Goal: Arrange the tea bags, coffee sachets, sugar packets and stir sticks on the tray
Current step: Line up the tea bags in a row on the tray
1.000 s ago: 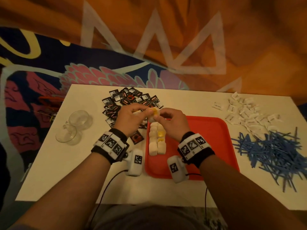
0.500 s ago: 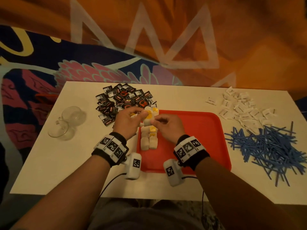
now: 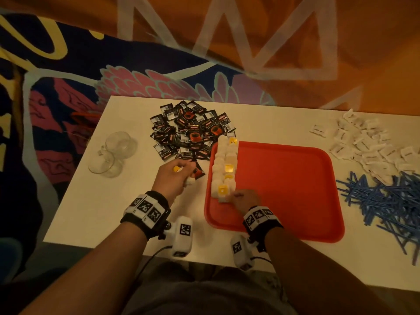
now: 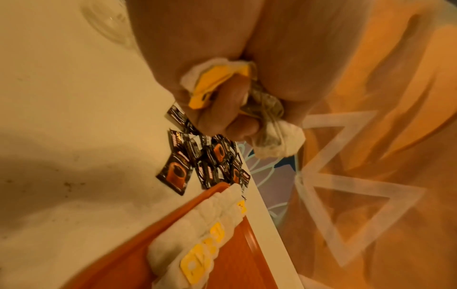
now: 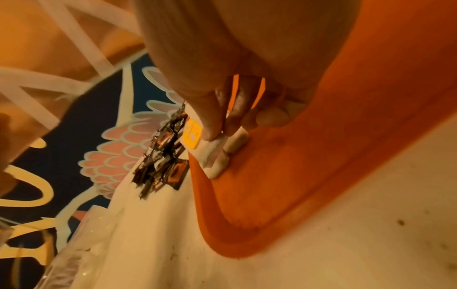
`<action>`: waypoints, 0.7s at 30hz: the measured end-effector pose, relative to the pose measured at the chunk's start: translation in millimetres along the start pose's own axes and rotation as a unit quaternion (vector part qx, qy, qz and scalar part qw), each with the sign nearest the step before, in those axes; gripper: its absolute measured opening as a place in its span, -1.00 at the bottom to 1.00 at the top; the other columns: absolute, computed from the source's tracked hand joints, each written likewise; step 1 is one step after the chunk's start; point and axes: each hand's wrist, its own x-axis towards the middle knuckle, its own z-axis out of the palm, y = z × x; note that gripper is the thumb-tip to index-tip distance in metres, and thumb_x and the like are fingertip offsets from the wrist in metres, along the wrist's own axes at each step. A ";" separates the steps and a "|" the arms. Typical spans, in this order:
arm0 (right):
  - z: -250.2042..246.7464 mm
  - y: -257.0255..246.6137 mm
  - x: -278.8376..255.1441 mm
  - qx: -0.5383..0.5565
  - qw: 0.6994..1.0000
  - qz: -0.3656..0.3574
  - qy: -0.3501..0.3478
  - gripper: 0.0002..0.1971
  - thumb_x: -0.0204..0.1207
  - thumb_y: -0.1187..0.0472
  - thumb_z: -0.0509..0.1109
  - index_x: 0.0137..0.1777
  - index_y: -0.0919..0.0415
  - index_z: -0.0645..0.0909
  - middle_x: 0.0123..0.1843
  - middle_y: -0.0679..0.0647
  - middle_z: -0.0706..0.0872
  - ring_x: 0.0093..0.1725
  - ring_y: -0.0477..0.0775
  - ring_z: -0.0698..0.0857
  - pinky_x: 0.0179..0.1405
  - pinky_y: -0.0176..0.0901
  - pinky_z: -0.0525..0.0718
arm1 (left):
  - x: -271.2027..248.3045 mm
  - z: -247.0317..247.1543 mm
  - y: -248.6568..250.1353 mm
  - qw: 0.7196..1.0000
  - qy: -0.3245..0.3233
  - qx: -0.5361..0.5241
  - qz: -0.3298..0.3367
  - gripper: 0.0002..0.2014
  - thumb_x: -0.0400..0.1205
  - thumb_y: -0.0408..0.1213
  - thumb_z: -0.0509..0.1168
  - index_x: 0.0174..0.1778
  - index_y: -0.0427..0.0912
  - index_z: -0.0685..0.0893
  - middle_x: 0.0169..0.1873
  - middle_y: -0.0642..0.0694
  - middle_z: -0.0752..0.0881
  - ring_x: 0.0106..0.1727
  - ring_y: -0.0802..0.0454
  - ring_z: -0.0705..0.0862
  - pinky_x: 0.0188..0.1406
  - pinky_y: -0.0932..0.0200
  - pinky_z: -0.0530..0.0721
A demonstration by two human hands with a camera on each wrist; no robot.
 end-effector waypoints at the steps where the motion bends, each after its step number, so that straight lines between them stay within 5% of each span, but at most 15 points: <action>1: 5.7 0.9 1.0 -0.007 1.000 0.007 -0.003 -0.74 0.54 0.03 0.50 0.14 0.13 0.77 0.09 0.02 0.69 0.00 0.02 0.56 -0.04 -0.21 0.52 | 1.0 -5.7 -2.2 1.000 0.001 0.001 -0.004 -0.86 0.65 -0.14 0.44 -0.14 -0.11 0.78 -0.38 -0.05 0.70 -0.49 0.10 0.46 -0.59 0.27 0.34; 10: 37.9 -1.8 14.2 -0.026 0.996 0.079 0.009 -0.71 0.59 0.06 0.44 0.27 0.11 0.73 0.34 0.12 0.69 0.28 0.19 0.64 0.05 -0.18 0.51 | 10.1 -37.0 -16.1 0.999 0.004 0.004 -0.031 -0.88 0.64 -0.17 0.46 -0.15 -0.12 0.77 -0.39 -0.08 0.69 -0.50 0.09 0.46 -0.61 0.30 0.32; 16: 46.5 -1.2 19.8 -0.063 0.993 0.094 0.027 -0.71 0.61 0.01 0.40 0.24 0.11 0.74 0.31 0.11 0.71 0.25 0.21 0.67 0.27 -0.01 0.65 | 12.1 -41.6 -11.7 0.999 -0.004 -0.009 -0.039 -0.88 0.64 -0.19 0.45 -0.14 -0.15 0.75 -0.40 -0.08 0.68 -0.53 0.12 0.45 -0.65 0.30 0.33; 21: 40.6 3.7 15.7 -0.050 0.994 0.090 0.032 -0.67 0.60 -0.03 0.39 0.29 0.06 0.72 0.34 0.11 0.69 0.30 0.22 0.64 0.18 -0.08 0.58 | 16.2 -40.7 -11.3 0.999 -0.016 -0.016 -0.046 -0.85 0.65 -0.16 0.44 -0.12 -0.16 0.75 -0.37 -0.12 0.66 -0.51 0.09 0.43 -0.65 0.29 0.33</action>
